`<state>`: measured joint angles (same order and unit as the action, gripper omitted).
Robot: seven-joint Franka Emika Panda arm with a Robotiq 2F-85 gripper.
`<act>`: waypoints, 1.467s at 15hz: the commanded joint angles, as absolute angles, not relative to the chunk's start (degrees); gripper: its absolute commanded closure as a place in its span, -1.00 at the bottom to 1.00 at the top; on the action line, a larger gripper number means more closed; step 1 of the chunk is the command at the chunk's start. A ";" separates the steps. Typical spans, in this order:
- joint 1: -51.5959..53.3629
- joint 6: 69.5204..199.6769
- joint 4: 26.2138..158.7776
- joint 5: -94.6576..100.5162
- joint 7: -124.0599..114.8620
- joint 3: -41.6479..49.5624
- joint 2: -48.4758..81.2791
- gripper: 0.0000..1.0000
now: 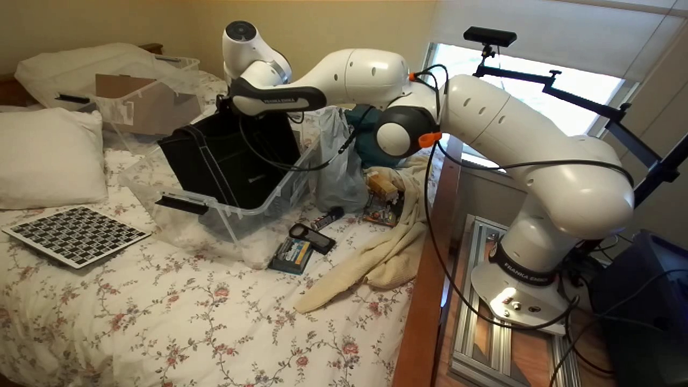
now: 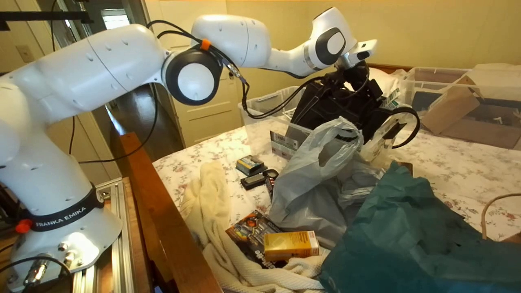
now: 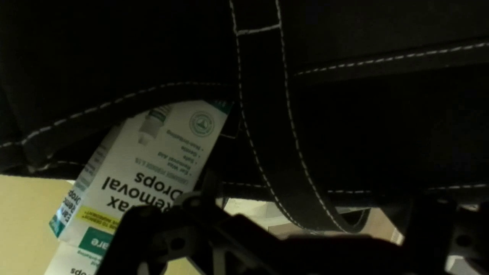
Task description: Remove the white box from the front small pocket of the black bag and put it in the big pocket
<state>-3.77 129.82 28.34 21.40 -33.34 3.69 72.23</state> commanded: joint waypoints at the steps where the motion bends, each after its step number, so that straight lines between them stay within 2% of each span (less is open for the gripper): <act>1: -3.59 129.57 27.43 21.16 -33.02 3.77 73.76 -0.47; 3: -3.17 128.78 27.34 21.64 -34.16 4.58 74.28 -0.39; 12: -3.25 127.66 27.16 21.01 -34.76 5.22 74.21 0.90; 14: -3.60 127.32 27.20 20.75 -34.82 4.92 73.57 1.00; 22: -3.46 119.57 27.63 21.11 -36.23 5.08 69.39 0.99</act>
<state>-3.87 123.09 27.51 21.40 -34.61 4.89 71.56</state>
